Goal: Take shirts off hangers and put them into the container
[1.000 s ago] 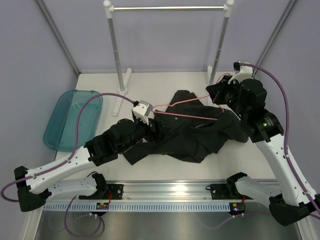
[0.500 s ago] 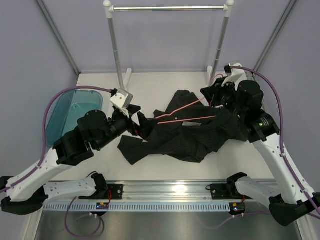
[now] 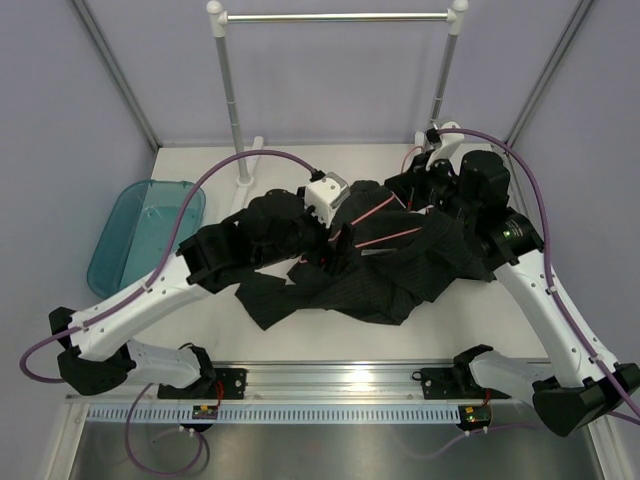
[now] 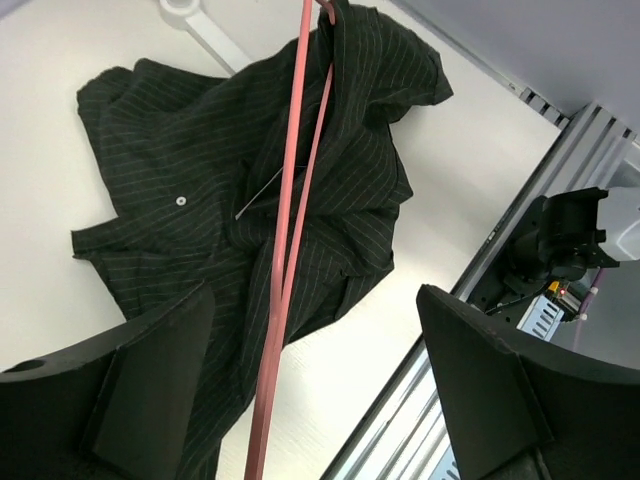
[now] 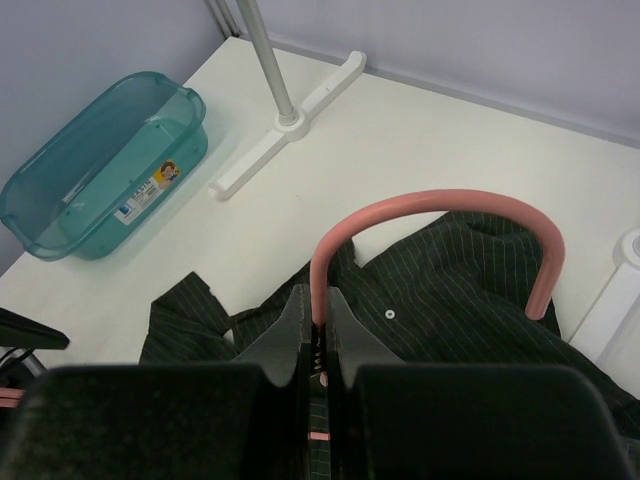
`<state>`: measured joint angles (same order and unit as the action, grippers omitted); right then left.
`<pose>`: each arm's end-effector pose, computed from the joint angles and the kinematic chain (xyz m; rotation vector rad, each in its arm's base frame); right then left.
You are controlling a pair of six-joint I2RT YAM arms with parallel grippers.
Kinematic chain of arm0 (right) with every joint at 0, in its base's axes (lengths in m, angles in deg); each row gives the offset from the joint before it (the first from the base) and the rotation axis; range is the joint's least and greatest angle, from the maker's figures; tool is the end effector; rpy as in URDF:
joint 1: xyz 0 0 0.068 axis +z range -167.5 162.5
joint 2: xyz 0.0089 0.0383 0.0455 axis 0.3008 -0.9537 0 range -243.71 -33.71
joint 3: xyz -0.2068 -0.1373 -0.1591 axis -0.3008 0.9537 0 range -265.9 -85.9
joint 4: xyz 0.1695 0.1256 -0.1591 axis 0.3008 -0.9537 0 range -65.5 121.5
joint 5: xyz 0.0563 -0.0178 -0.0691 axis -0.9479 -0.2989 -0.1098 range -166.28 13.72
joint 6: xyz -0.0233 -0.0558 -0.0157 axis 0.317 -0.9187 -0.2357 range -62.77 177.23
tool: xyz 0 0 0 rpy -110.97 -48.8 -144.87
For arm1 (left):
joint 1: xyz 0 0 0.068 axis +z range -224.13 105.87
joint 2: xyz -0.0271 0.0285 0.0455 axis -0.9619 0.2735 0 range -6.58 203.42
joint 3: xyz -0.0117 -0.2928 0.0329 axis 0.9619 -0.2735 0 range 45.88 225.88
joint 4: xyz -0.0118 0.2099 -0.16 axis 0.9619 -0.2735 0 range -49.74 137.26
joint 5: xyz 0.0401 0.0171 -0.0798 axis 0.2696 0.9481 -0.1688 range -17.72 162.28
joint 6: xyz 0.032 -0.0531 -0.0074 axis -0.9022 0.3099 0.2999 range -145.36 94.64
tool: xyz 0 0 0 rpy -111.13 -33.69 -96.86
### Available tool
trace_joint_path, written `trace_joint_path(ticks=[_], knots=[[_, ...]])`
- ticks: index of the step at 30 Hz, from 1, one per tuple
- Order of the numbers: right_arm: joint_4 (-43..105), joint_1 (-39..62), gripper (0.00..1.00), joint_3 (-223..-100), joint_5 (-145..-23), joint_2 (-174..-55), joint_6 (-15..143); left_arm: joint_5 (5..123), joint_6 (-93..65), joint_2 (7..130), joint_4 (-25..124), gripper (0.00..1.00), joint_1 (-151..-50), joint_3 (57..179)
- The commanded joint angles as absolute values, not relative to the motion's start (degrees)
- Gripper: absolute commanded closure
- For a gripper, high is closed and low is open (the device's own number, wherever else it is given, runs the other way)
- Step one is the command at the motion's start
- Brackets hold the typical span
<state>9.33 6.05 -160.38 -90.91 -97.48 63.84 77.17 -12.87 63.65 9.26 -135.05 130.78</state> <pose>0.2183 0.1083 0.4519 -0.4504 1.7472 0.6042 0.1294 -0.2246 0.4562 0.7896 1.8962 -0.7370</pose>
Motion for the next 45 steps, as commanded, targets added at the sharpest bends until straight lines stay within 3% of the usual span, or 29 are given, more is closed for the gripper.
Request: trace_joint_path(ticks=[1, 3, 10, 14, 15, 18, 19, 22, 23, 25, 26, 30, 45], knots=[[11.99, 6.75, 1.0, -163.07, -92.63, -97.43, 61.8, 75.01, -12.88, 65.66, 6.65, 0.18, -134.95, 134.47], [11.91, 6.84, 1.0, -162.98, -92.72, -97.43, 61.54, 75.88, -12.71, 66.1, 7.0, 0.21, -134.95, 134.21], [11.73, 7.19, 1.0, -162.89, -92.89, -97.34, 61.18, 77.64, -12.53, 67.33, 6.47, 0.47, -134.95, 134.91], [11.29, 7.54, 1.0, -162.81, -93.24, -97.17, 61.01, 78.08, -12.09, 67.25, 7.26, 0.7, -134.95, 134.73], [11.29, 7.55, 1.0, -162.72, -93.42, -97.17, 60.92, 78.35, -12.01, 67.25, 7.53, 0.81, -134.95, 134.56], [11.11, 7.63, 1.0, -162.37, -93.94, -96.91, 61.44, 78.96, -12.27, 66.98, 7.53, 1.0, -134.95, 134.47], [11.03, 7.63, 0.99, -162.11, -93.95, -96.82, 61.62, 79.4, -12.44, 66.81, 7.44, 1.0, -134.95, 134.38], [10.76, 7.63, 0.79, -161.31, -93.86, -95.76, 62.5, 80.72, -13.06, 65.84, 7.09, 1.0, -134.95, 133.59], [10.59, 7.63, 0.62, -161.22, -93.6, -95.15, 62.94, 81.07, -13.15, 65.06, 7.18, 1.0, -134.95, 132.9], [9.71, 7.63, 0.44, -161.05, -93.16, -94.62, 63.29, 81.95, -13.24, 64.26, 7.35, 1.0, -134.95, 132.19], [9.62, 7.63, 0.23, -160.87, -92.89, -94.27, 63.81, 82.39, -13.15, 63.56, 7.44, 1.0, -134.95, 131.49], [9.09, 7.55, 0.01, -160.26, -92.36, -92.86, 65.14, 83.09, -12.88, 62.24, 7.79, 1.0, -134.95, 130.26], [3.03, 7.55, 0.0, -154.37, -84.55, -85.39, 67.34, 87.92, -12.62, 54.51, -4.16, 1.0, -134.86, 129.64]])
